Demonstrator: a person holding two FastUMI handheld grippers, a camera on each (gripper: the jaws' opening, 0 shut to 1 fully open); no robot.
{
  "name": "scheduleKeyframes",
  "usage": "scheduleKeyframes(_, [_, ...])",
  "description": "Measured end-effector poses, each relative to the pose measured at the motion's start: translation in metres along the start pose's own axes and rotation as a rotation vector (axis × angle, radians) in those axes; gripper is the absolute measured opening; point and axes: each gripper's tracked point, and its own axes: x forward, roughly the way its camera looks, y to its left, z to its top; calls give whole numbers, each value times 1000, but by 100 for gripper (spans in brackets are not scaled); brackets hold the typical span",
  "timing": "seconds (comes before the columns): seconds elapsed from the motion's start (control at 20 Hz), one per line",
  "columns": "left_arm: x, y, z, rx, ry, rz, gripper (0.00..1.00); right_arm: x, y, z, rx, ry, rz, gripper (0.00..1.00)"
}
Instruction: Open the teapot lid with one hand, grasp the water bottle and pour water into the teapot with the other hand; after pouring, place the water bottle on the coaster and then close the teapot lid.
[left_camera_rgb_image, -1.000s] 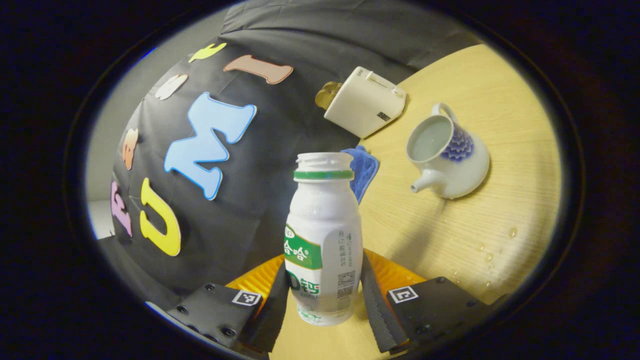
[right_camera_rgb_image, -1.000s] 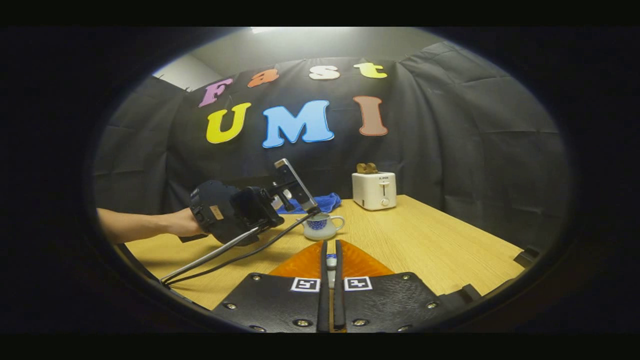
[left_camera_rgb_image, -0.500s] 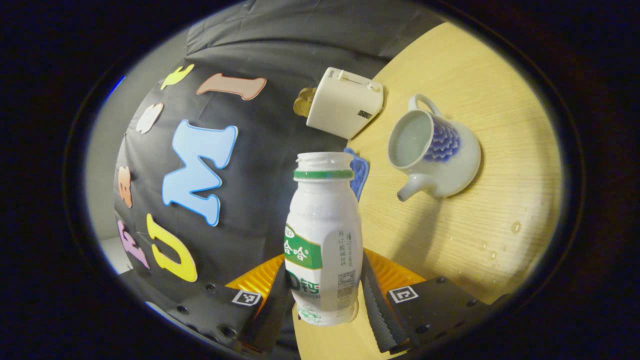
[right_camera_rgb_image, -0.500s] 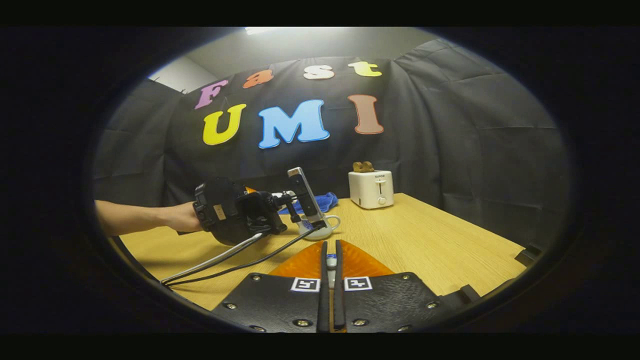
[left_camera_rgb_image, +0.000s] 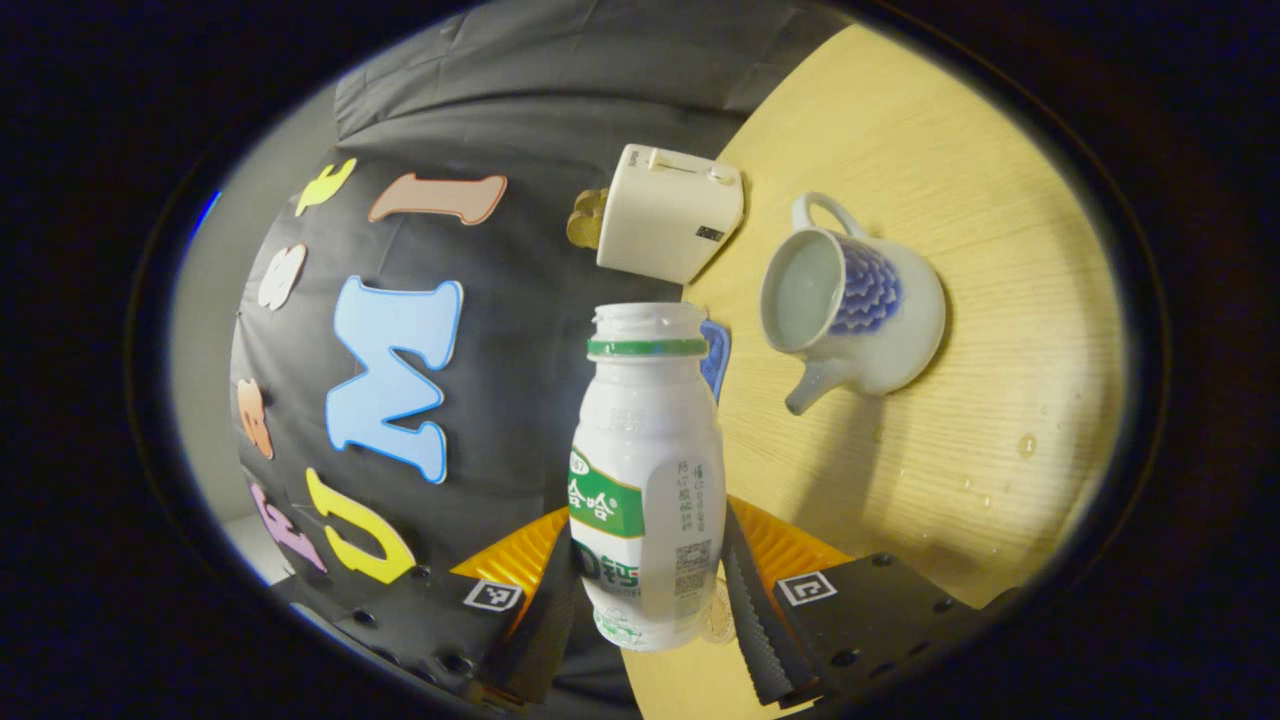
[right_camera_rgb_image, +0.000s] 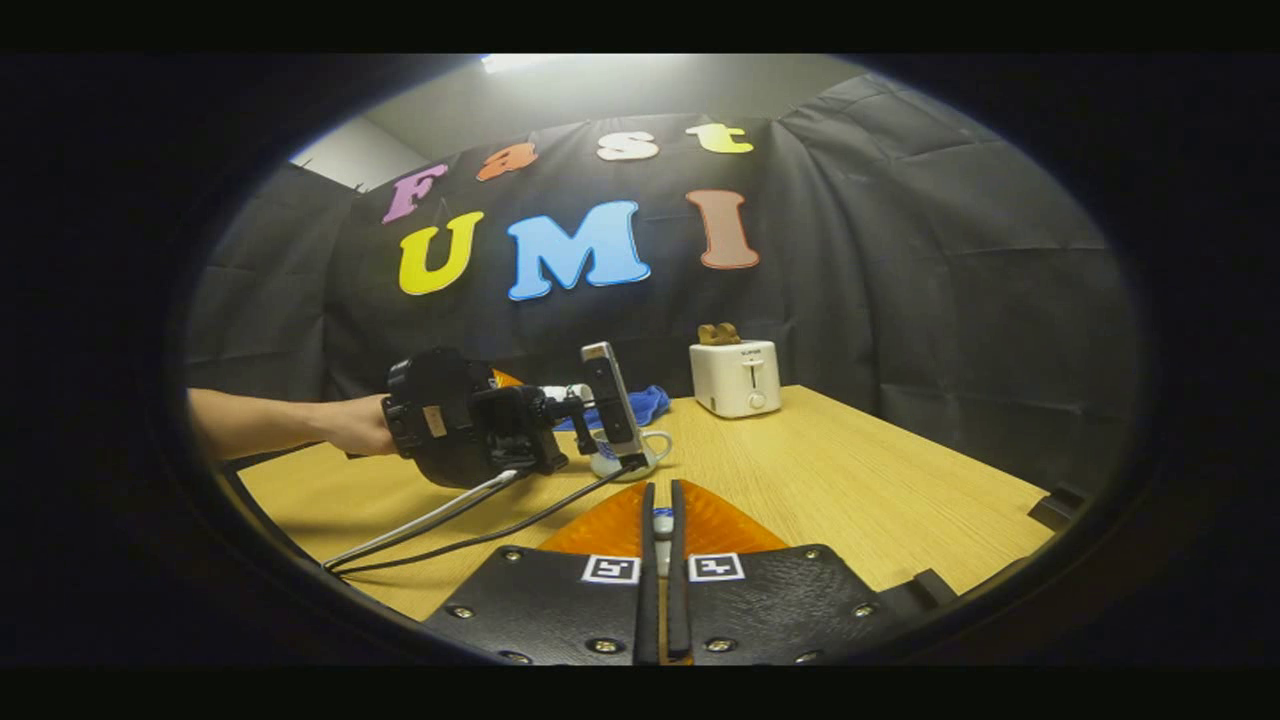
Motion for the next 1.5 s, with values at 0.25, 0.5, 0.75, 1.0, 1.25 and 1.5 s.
scheduleKeyframes(0.25, [0,0,0,78,8,-1,77,0,-3,-3,10,13,1,4])
scheduleKeyframes(0.5, [0,2,-1,135,12,-22,84,1,-3,-1,8,6,5,3])
scheduleKeyframes(0.75, [1,1,-2,189,8,-17,84,4,-8,-4,17,15,-1,4])
scheduleKeyframes(1.0, [-1,3,3,241,4,-16,84,3,-10,-5,19,16,-4,4])
scheduleKeyframes(1.25, [0,6,7,279,1,-11,80,2,-13,-6,28,18,-9,4])
scheduleKeyframes(1.5, [-2,8,11,313,-7,-9,84,2,-17,-6,33,16,-14,4])
